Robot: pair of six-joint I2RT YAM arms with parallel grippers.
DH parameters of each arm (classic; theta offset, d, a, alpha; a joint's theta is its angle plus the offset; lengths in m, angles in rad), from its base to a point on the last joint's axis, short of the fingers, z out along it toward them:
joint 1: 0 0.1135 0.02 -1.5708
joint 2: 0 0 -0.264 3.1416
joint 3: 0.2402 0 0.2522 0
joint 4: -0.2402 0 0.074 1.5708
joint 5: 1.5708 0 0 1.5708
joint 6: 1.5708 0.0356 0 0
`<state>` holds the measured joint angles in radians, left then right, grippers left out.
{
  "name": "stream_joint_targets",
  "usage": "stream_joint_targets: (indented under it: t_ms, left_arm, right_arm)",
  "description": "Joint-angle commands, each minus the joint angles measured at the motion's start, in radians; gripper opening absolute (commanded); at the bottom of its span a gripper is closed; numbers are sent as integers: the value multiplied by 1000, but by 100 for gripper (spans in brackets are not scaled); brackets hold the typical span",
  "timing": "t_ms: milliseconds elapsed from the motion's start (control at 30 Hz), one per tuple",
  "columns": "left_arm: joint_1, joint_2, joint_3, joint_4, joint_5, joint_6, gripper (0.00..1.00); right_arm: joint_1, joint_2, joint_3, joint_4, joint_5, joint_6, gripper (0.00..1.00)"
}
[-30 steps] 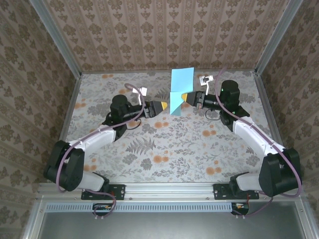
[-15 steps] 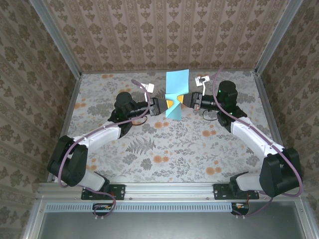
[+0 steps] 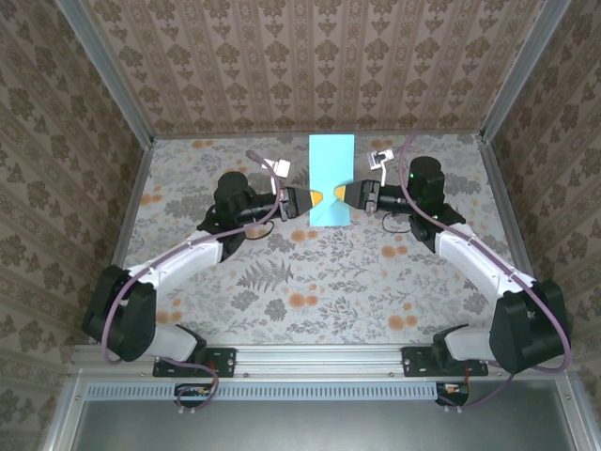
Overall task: Fold a paper plane with a square sheet of paper (fold left side to right side)
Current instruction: Turn over the paper at the center of the table.
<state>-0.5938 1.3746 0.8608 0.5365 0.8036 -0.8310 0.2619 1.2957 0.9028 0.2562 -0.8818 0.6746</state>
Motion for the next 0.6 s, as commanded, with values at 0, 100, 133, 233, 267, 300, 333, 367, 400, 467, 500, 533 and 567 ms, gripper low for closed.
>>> stream_joint_targets:
  t_ms: [0,100,133,233,267,300,333,367,400,467,500,533,567]
  left_arm:
    - [-25,-61,58,-333,-101,205,2]
    - [-94,-85,147,-702,-338,401,0]
    - [-125,-83,182,-805,-431,455,0]
    - [-217,-60,256,-1021,-699,527,0]
    - [-253,-44,280,-1083,-791,533,0]
    - [-284,-27,299,-1133,-891,531,0]
    - [-318,-1,322,-1193,-986,514,0]
    - [-345,30,346,-1250,-1067,489,0]
    - [-370,55,365,-1298,-1140,459,0]
    - [-419,120,406,-1390,-1275,382,0]
    - [-438,148,423,-1424,-1322,347,0]
    - [-454,173,448,-1458,-1366,310,0]
    - [-467,204,474,-1493,-1403,272,0]
  right_arm:
    - [-26,-81,-13,-176,143,-108,37]
    - [-45,-138,-28,-316,298,-171,44]
    - [-47,-159,-30,-370,361,-200,47]
    - [-49,-212,-36,-503,539,-257,57]
    - [-50,-227,-38,-543,596,-269,59]
    - [-52,-239,-38,-576,647,-275,62]
    - [-54,-251,-39,-618,708,-280,66]
    - [-56,-263,-38,-658,775,-283,69]
    - [-60,-271,-40,-689,832,-285,73]
    - [-69,-294,-47,-756,972,-280,86]
    - [-75,-305,-53,-775,1019,-277,92]
    - [-80,-321,-63,-788,1062,-273,99]
    - [-85,-338,-74,-788,1092,-269,100]
